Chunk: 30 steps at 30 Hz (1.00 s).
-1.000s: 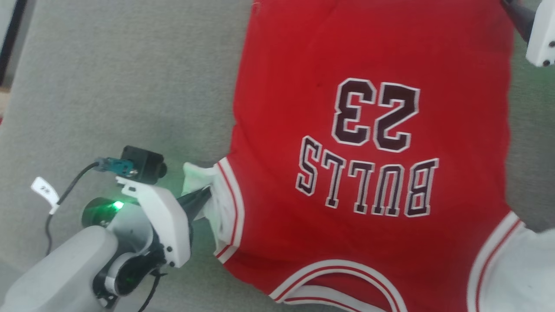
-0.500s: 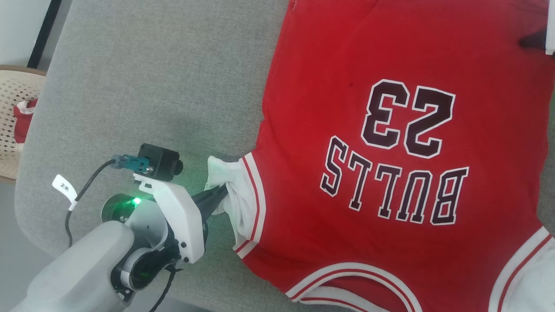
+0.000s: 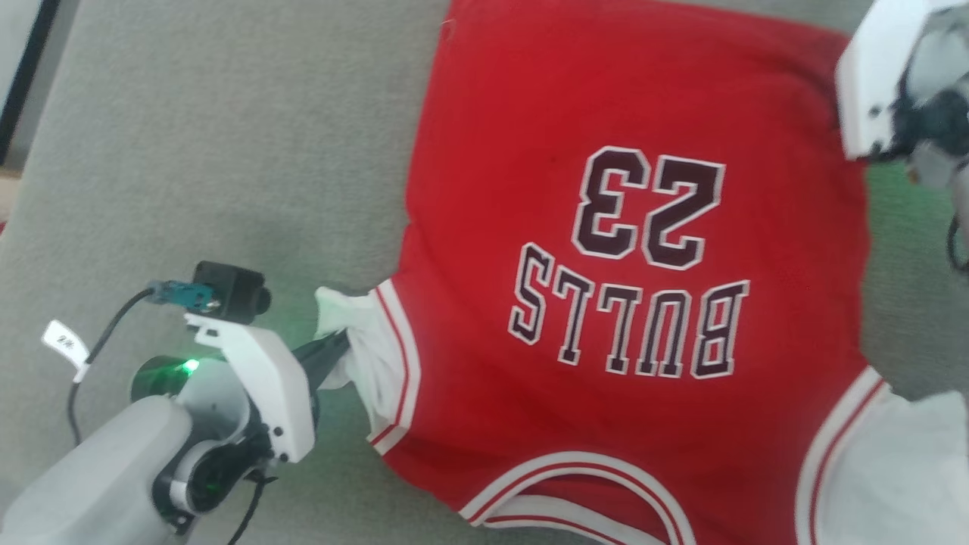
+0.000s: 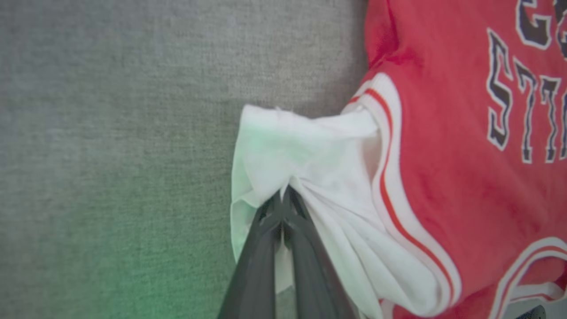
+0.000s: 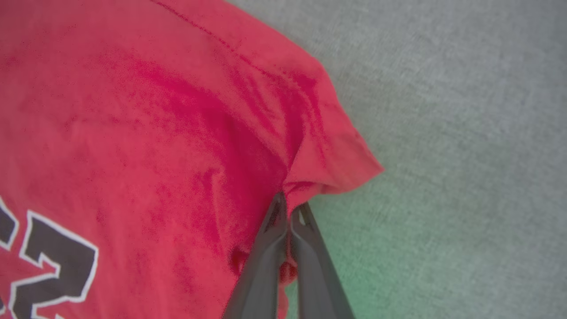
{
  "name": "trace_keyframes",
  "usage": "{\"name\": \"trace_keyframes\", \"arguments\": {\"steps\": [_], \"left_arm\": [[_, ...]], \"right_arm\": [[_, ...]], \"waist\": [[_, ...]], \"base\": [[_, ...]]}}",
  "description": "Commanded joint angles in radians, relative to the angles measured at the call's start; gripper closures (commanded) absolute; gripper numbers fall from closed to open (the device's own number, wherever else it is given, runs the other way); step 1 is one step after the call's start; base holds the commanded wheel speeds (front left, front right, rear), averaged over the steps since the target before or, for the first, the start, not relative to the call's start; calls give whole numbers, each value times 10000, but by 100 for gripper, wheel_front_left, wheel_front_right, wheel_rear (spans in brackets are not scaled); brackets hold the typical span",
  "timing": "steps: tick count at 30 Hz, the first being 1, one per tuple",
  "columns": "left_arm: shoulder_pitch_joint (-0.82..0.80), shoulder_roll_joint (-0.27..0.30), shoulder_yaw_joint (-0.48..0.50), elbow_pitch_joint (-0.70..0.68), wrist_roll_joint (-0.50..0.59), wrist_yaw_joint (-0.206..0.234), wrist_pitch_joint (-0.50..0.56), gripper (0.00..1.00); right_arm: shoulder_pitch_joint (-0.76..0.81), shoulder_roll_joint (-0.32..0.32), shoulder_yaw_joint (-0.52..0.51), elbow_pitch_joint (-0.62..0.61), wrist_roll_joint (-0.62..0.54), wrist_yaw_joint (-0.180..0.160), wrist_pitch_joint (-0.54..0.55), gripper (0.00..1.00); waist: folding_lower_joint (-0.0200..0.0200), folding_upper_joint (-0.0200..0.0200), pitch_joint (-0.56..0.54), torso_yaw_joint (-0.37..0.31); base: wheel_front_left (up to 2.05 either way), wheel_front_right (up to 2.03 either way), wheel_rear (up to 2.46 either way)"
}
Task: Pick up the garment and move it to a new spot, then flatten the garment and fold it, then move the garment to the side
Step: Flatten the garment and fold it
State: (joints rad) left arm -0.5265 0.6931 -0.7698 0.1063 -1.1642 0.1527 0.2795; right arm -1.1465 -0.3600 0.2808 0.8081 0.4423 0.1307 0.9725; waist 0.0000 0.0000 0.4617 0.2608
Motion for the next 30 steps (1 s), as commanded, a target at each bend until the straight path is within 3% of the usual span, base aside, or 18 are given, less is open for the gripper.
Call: {"name": "trace_keyframes", "arguments": {"steps": [1,8,10,16,23,27,30], "left_arm": [[191,167,76,139,-4,200,-37,100],[362,571,262,-346,-56,447,-26,100],[402,641,293,-410,-67,502,-16,100],[532,907,376,-740,-95,679,52,100],[472,992,404,-918,-82,722,90,100],[364,905,372,-865,-71,637,88,100],[336,815,358,-766,-103,607,53,100]], "right_arm": [[591,-212,325,-528,373,0,179,100],[2818,-1537,903,-4353,2143,-3,801,100],[3199,-1684,825,-4825,2328,-2,890,100],[5678,-2038,-263,-7629,2717,-3,1470,100],[8778,-1168,-1854,-9840,2214,-3,1866,100],[9848,-439,-2097,-9523,1330,-8,1048,100],[9866,-433,-1718,-9064,765,-13,229,98]], "waist": [[0,0,-270,-412],[0,0,-562,-1199],[0,0,-581,-1298],[0,0,-650,-1704],[0,0,-560,-1845],[0,0,-490,-1824],[0,0,-539,-1796]], "base": [[0,0,0],[0,0,0],[0,0,0],[0,0,0],[0,0,0],[0,0,0],[0,0,0]]}}
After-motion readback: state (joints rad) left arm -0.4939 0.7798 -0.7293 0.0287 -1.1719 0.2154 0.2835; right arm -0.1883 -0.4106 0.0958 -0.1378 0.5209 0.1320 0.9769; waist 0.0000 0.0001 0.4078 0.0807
